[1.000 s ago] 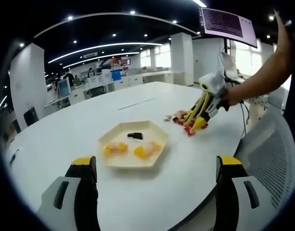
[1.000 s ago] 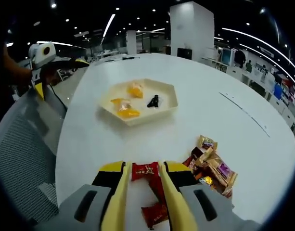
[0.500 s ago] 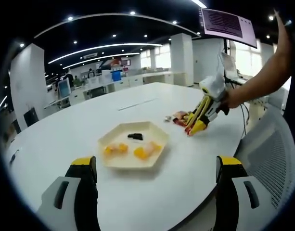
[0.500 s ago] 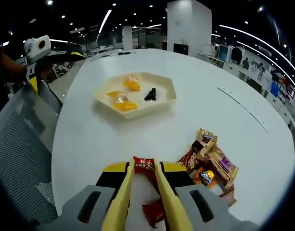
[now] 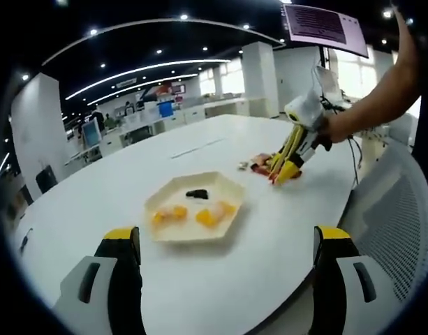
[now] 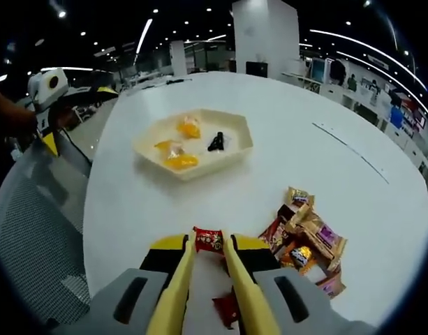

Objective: Place the target food into the container with the food tongs after gripping and lifting it, then release it inside without dropping or visibly crushing the food.

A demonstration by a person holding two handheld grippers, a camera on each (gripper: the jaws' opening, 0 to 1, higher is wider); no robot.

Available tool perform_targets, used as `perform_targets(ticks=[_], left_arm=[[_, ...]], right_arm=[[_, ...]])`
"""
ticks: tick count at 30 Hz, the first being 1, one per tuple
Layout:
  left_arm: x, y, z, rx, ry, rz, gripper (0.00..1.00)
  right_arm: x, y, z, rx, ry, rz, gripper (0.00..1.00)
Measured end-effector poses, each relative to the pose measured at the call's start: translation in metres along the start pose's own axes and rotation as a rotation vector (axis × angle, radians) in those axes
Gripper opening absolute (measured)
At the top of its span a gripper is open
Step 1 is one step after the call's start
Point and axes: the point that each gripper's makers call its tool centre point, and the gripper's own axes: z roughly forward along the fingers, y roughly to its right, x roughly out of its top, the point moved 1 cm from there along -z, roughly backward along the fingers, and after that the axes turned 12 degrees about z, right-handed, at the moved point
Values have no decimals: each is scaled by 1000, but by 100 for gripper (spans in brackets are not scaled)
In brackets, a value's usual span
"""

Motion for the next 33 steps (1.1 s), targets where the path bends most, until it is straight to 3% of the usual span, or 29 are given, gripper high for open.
perform_targets(ticks=[11, 33], left_arm=[[4, -4, -1, 6, 26, -59, 99], [6, -5, -2, 10, 40, -75, 99]], right_arm=[[10, 5, -8, 3, -3, 4, 23], [70, 18, -45, -51, 52, -50, 23]])
